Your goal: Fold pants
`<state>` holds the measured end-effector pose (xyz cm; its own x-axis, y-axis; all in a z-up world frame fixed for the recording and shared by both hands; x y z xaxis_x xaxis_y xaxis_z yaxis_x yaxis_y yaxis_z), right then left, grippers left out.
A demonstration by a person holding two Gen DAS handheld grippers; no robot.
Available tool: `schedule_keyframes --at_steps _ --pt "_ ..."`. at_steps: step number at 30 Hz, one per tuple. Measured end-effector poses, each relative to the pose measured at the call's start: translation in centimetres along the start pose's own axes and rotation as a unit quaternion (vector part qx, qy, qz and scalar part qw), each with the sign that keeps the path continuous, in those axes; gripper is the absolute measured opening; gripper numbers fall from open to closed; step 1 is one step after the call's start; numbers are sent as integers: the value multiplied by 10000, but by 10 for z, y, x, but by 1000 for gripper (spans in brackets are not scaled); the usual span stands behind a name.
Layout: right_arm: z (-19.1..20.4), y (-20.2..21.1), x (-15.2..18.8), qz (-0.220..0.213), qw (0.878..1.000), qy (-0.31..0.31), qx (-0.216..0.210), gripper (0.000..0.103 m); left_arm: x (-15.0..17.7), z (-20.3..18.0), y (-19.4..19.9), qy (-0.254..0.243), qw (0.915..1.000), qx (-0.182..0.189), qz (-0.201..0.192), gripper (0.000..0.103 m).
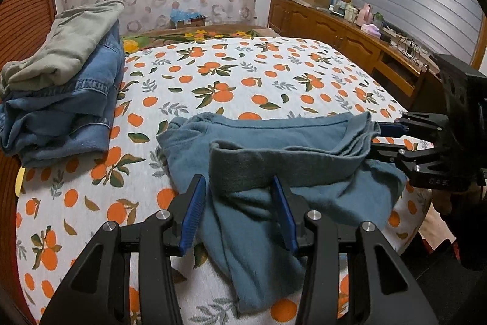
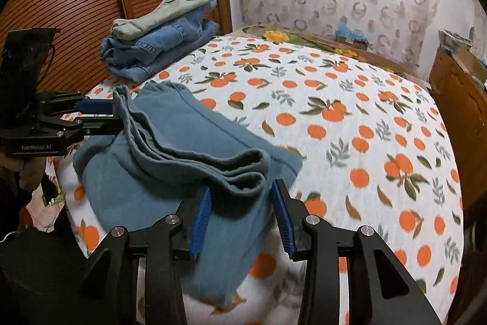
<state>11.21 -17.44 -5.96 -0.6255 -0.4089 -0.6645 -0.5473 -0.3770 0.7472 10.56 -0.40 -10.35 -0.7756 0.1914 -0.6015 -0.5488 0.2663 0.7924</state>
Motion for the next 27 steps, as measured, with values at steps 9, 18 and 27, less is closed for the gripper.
schedule_keyframes --at_steps 9,18,27 --pt "-7 -17 -13 47 9999 -102 48 41 -9 8 -8 140 9999 76 -36 45" --pt "-13 -23 -14 48 9995 -252 -172 41 -14 7 -4 78 9996 149 -247 15" --pt "-17 -18 -13 -79 9991 -364 -191 41 -35 12 20 261 9966 150 -762 14"
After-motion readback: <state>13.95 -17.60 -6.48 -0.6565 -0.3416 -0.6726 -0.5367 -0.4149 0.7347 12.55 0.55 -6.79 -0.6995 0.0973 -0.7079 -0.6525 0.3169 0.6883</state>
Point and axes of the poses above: each gripper's, at about its wrist camera, not at the fingertips, and y roughly against the way its jaws point, z to its left, x to its underside, the point moved 5 cm from there along -y, roughly the way its jaws point, and after that the axes turned 6 degrees about z, right-handed, at the moved point
